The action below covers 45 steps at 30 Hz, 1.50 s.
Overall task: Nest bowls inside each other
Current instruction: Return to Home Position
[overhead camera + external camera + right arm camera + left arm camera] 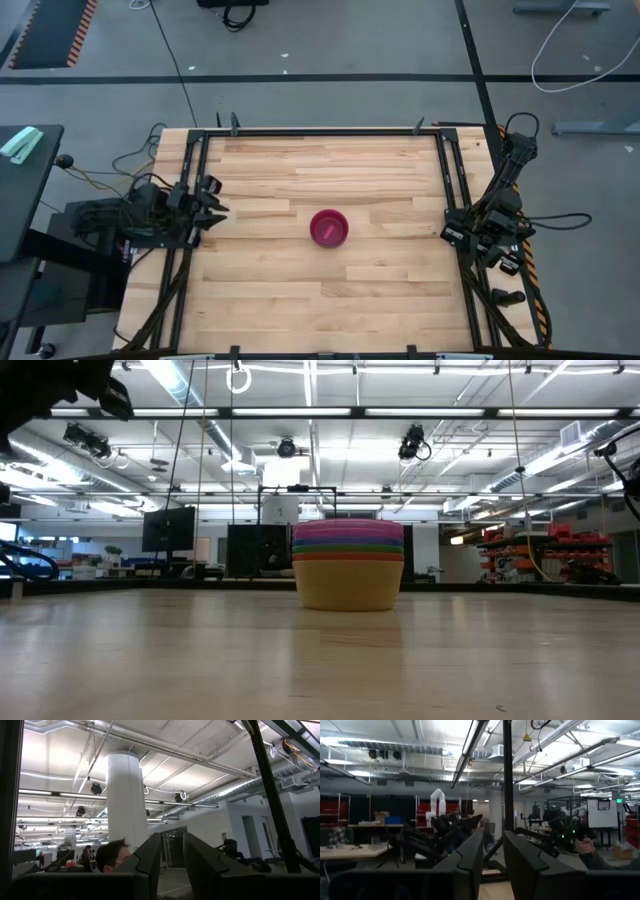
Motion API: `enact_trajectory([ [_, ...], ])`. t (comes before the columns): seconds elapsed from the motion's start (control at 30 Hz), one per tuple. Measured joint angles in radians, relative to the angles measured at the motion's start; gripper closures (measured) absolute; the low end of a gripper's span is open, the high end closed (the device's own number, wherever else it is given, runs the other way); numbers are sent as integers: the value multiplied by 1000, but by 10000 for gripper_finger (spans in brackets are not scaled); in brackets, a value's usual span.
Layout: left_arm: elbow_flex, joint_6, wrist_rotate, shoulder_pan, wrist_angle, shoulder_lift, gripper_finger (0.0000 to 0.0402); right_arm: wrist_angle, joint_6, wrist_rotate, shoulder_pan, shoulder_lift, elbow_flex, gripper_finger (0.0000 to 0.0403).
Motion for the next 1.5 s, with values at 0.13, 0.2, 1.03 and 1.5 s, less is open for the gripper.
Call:
enact_trajectory([
  [0.13, -41, 0, 0, 0, 44, 0, 321, 3, -1, 1, 0, 0, 0, 311],
  [0.2, -42, 3, 0, 0, 67, 0, 323, 15, -6, 2, 0, 0, 0, 311],
  [1.03, -43, 16, 0, 1, -211, 0, 320, -331, 28, -12, 0, 0, 1, 311],
  [1.5, -43, 56, -4, 1, -317, 0, 317, -645, -7, 50, -5, 0, 1, 311],
])
